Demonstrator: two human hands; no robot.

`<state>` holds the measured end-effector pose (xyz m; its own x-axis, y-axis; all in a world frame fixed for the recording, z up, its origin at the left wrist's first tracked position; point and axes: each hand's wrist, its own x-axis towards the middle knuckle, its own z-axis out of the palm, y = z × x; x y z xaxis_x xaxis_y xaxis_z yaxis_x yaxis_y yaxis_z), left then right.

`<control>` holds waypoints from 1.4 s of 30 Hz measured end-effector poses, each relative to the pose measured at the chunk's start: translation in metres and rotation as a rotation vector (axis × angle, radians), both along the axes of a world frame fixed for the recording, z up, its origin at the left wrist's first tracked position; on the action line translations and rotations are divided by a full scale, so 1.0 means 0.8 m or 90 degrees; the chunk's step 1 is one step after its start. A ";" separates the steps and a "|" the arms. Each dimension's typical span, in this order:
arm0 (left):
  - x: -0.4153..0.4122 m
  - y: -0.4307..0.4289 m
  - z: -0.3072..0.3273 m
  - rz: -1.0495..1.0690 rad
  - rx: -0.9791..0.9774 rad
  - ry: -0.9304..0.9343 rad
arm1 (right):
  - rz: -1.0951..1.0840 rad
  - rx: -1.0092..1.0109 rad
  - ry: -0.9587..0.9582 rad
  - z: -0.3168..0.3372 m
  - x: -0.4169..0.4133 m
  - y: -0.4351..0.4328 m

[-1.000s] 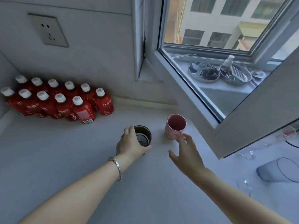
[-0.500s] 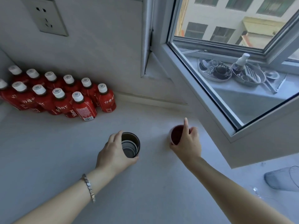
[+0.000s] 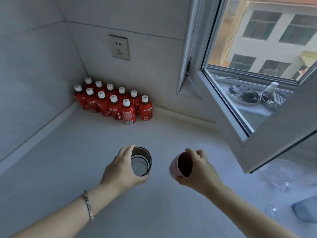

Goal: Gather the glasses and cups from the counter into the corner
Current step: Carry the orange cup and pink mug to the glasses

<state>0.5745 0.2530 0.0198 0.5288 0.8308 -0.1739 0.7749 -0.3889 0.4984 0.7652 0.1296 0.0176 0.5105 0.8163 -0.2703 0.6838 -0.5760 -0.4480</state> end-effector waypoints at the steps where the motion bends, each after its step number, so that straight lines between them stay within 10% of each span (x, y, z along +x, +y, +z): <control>1: -0.018 -0.017 0.006 0.018 0.006 -0.004 | 0.030 0.011 -0.014 0.009 -0.013 -0.007; 27: -0.538 -0.579 0.043 0.605 0.006 -0.052 | 0.692 0.004 -0.031 0.053 -0.519 -0.297; 42: -0.933 -0.693 0.008 0.729 0.014 -0.011 | 0.756 -0.014 -0.033 0.030 -0.920 -0.349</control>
<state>-0.1717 -0.3017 0.0266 -0.5383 0.8286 -0.1541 0.6721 0.5324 0.5146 0.0289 -0.1493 0.0416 -0.5526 0.7810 -0.2910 0.8112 0.4240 -0.4027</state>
